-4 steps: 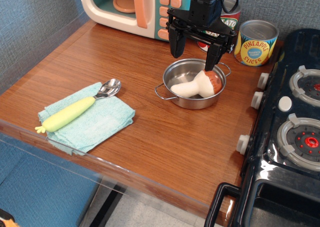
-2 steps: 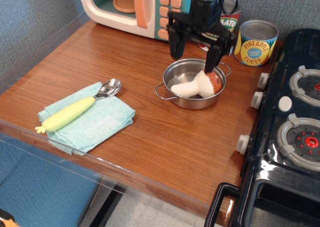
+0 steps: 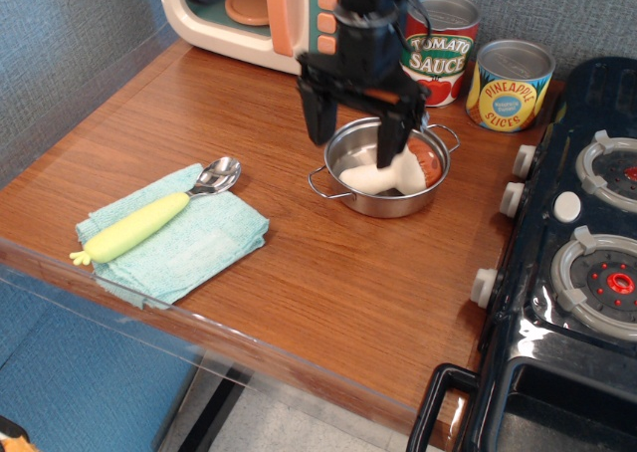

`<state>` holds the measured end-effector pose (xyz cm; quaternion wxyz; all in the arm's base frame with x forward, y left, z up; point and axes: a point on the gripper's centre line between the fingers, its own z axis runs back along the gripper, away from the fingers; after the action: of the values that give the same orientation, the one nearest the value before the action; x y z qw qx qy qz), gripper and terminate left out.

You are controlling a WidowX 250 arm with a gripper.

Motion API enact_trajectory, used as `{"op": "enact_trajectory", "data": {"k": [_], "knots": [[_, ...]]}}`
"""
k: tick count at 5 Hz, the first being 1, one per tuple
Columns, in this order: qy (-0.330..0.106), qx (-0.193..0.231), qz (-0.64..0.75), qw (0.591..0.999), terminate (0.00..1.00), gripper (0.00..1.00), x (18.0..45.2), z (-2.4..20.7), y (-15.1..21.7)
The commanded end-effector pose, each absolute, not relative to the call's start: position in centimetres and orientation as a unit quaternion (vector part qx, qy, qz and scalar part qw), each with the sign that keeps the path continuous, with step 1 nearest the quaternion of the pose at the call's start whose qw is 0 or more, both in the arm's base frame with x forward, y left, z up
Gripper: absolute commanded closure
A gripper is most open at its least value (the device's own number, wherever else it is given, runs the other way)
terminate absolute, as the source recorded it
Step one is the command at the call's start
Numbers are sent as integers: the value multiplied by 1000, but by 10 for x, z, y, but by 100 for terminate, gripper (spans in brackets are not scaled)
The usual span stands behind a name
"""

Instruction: Put the spoon slightly above the napkin.

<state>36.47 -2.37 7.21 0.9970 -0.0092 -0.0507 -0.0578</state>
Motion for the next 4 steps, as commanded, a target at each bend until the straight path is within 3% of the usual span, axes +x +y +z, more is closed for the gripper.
{"op": "enact_trajectory", "data": {"k": [1,2,4], "knots": [[-83,23,-58,995,0,0,322,94,34],[-45,70,-74,994,0,0,304,66,67],[-21,85,-90,992,0,0,284,38,109]]}}
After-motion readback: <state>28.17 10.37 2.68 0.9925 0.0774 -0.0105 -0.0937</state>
